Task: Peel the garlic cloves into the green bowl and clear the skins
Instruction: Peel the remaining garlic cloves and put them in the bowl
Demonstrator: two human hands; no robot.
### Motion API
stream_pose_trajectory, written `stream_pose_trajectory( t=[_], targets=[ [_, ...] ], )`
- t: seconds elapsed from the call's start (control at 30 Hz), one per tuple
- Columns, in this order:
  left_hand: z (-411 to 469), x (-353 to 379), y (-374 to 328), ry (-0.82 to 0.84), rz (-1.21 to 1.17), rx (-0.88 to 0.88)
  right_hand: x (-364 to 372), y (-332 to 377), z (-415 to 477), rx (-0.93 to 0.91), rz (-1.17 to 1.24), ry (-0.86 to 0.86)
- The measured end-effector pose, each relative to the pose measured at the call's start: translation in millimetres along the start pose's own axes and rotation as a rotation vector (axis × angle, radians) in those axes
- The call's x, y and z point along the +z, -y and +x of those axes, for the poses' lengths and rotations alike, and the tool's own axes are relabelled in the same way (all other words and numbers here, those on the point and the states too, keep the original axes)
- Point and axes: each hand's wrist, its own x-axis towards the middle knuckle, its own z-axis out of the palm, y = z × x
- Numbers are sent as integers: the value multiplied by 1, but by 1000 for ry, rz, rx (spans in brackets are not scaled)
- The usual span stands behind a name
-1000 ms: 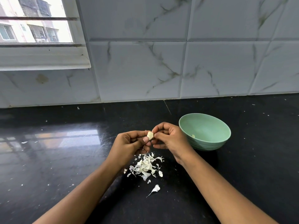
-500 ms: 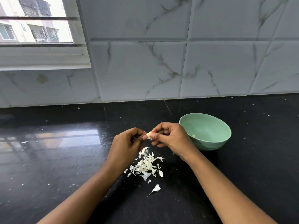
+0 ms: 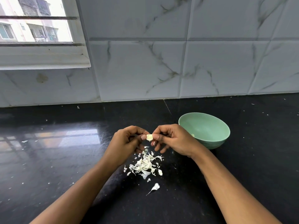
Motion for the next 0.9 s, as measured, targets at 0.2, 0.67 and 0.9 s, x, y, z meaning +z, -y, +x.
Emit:
stream_pose_trajectory(
  t=[0.2,0.67,0.9],
  targets=[
    [2,-6,-1,8,129,11,1,-2,1,-18,-73,-69],
    [2,-1,-2,28,71,-77,2,-5,3,-222,-544,-162],
    [1,-2,-3,9,64,-66,7,-5,4,-288,-666,-186]
  ],
)
